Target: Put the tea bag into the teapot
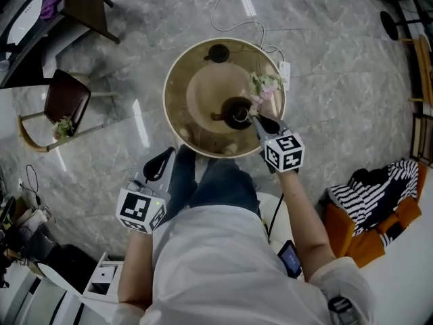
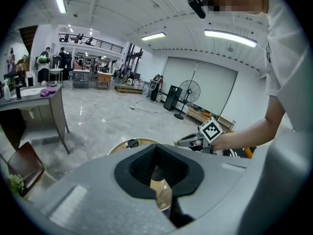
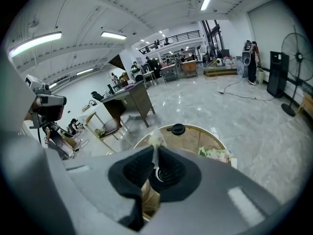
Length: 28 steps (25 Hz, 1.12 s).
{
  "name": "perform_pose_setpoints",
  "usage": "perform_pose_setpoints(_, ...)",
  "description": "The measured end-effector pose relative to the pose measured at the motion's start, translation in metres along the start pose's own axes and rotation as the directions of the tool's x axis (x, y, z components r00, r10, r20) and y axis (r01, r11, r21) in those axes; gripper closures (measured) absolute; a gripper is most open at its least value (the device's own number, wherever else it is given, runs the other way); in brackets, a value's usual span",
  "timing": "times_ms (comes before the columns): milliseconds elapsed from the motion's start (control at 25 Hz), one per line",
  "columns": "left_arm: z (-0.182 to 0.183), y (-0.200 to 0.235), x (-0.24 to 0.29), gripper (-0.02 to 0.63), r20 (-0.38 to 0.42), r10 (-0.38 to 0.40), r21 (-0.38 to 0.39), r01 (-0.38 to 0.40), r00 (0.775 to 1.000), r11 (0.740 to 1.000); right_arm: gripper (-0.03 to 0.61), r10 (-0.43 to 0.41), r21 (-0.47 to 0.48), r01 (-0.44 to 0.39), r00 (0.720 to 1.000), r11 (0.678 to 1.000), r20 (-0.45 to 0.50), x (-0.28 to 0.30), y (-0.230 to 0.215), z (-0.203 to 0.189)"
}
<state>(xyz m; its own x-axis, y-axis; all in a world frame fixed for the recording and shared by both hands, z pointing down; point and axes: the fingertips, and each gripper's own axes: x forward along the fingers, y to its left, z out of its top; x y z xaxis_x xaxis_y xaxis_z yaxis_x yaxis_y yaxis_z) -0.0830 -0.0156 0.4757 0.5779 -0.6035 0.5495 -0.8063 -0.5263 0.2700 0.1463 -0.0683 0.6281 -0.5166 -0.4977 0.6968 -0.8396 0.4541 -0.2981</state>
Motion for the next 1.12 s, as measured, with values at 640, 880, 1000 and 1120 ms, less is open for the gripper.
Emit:
perform_pose_setpoints(640, -0.020, 0.029, -0.001, 0.607, -0.068, -0.009, -0.009, 0.009, 0.998, 1.000, 0.552, -0.044, -0.073, 0.031, 0.983, 0.997, -0.178, 0.072, -0.012, -0.058)
perform_pose_setpoints(880, -0.022, 0.035, 0.002, 0.607, -0.076, -0.013, -0.022, 0.011, 0.997, 1.000, 0.552, -0.064, -0.129, 0.031, 0.964, 0.991, -0.259, 0.089, -0.014, -0.075)
perform_pose_setpoints(1000, -0.026, 0.038, 0.001, 0.607, -0.081, -0.010, -0.031, 0.008, 0.997, 0.999, 0.552, -0.077, -0.147, 0.035, 0.954, 0.989, -0.291, 0.096, -0.016, -0.082)
perform_pose_setpoints(1120, -0.028, 0.041, 0.000, 0.607, -0.086, -0.008, -0.039, 0.005, 0.996, 0.999, 0.552, -0.088, -0.167, 0.035, 0.943, 0.985, -0.320, 0.101, -0.016, -0.086)
